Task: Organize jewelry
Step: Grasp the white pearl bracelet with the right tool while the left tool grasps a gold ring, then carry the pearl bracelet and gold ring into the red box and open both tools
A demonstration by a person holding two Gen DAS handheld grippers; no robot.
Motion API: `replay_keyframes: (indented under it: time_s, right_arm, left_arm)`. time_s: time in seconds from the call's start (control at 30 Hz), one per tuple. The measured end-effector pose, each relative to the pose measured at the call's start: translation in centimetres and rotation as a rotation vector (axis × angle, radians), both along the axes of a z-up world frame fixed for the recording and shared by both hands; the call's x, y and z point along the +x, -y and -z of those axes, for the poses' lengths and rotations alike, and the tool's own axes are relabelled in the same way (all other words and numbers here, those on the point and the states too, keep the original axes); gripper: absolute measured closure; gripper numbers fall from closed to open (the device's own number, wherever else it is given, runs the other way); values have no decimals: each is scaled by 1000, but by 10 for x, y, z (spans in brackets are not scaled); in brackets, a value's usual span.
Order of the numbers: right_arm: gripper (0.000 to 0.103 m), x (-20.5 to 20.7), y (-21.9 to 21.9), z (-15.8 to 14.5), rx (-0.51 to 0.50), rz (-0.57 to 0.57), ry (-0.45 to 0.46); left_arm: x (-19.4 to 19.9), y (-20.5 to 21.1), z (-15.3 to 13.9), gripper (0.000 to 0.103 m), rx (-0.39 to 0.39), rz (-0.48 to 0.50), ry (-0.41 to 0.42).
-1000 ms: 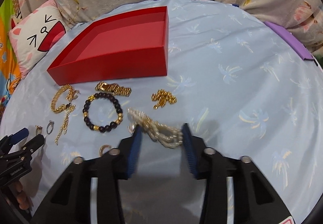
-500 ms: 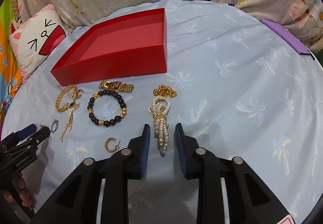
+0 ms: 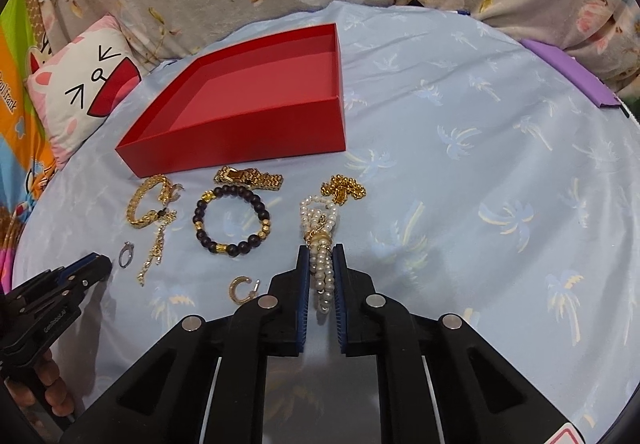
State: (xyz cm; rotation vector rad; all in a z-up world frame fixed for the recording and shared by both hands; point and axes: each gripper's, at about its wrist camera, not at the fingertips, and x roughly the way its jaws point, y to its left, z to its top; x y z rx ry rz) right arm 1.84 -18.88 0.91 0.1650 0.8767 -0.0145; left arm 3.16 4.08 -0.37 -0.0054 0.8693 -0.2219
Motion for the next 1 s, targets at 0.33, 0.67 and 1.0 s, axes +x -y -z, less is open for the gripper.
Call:
replay_keyframes:
  time_s: [0.33, 0.67, 1.0]
  right_arm:
    - [93, -27, -5, -33, 16, 1, 71]
    - [93, 10, -4, -84, -15, -29, 182]
    - [93, 91, -8, -66, 11, -51, 148]
  left_arm:
    - [-17, -2, -31, 84, -39, 22, 35]
    - [19, 12, -97, 84, -24, 40, 192]
    - [110, 31, -107, 84, -35, 34, 195]
